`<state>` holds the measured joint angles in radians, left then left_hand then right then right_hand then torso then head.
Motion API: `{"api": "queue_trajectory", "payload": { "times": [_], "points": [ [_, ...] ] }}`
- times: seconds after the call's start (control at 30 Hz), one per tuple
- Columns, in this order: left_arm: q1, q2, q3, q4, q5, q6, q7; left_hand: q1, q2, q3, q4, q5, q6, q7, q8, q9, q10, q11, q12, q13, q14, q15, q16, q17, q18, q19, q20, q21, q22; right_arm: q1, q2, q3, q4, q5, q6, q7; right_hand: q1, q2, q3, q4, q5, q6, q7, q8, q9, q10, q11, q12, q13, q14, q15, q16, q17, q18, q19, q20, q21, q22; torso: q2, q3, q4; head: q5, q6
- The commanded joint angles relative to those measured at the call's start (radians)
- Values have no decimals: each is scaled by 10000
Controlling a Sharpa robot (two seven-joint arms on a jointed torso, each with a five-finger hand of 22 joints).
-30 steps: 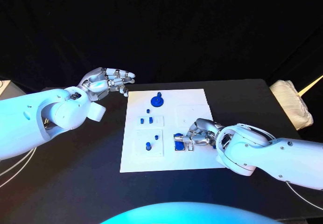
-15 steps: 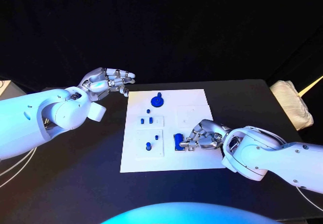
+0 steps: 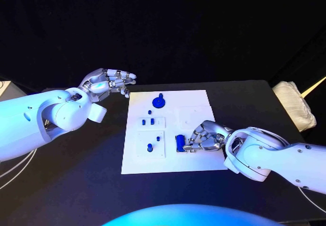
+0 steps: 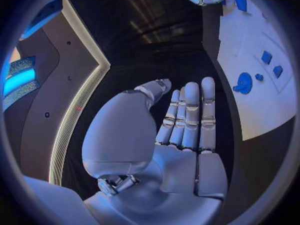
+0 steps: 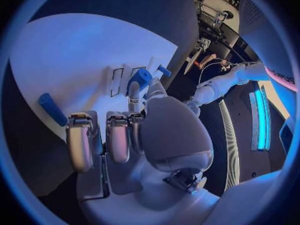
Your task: Assemble the parts on the task board
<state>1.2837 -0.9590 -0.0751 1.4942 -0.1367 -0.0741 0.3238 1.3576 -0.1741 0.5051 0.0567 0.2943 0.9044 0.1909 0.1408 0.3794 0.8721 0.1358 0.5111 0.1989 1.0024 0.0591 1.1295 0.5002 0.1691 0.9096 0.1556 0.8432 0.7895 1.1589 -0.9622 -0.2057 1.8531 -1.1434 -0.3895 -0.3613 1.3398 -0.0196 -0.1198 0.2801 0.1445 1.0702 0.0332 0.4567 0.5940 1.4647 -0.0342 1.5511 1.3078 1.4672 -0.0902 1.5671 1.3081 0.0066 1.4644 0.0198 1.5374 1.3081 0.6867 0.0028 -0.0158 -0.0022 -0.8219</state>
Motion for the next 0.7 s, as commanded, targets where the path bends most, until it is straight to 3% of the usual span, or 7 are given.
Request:
{"api": "queue_trajectory", "payload": {
  "times": [0.03,0.27,0.7],
  "points": [
    [1,8,5,18,56,137,52,-8,95,18,35,58,62,-16,9,-1,0,-51,40,-12,-55,5,-46,-16,151,99,2,-35,-15,-32,92,-1,-60,-174,104,-77,302,27,198,-12,-131,1,-74,58,15,987,-81,29,2535,1035,-89,37,2627,-7,994,-90,26,2548,16,2,7,21,-15],
    [1,-3,4,24,56,132,44,-8,95,18,35,58,62,-16,9,-1,0,-51,40,-12,-55,5,-46,-16,151,99,2,-35,-15,-53,259,-1,-188,-414,-8,-332,420,136,371,53,-74,29,-94,79,25,1007,-99,71,2560,1035,-103,37,2627,-12,999,-106,51,2555,11,0,-5,28,-50],
    [1,-11,4,28,56,123,32,17,108,33,30,57,66,-16,11,0,4,-52,47,-16,-57,2,-48,-19,151,108,-3,-39,-16,-58,320,-1,-329,-488,420,-424,601,84,493,13,-35,23,-125,87,34,1012,-126,81,2566,1035,-124,37,2627,-11,999,-123,48,2554,-8,4,-14,47,-92]
  ]
}}
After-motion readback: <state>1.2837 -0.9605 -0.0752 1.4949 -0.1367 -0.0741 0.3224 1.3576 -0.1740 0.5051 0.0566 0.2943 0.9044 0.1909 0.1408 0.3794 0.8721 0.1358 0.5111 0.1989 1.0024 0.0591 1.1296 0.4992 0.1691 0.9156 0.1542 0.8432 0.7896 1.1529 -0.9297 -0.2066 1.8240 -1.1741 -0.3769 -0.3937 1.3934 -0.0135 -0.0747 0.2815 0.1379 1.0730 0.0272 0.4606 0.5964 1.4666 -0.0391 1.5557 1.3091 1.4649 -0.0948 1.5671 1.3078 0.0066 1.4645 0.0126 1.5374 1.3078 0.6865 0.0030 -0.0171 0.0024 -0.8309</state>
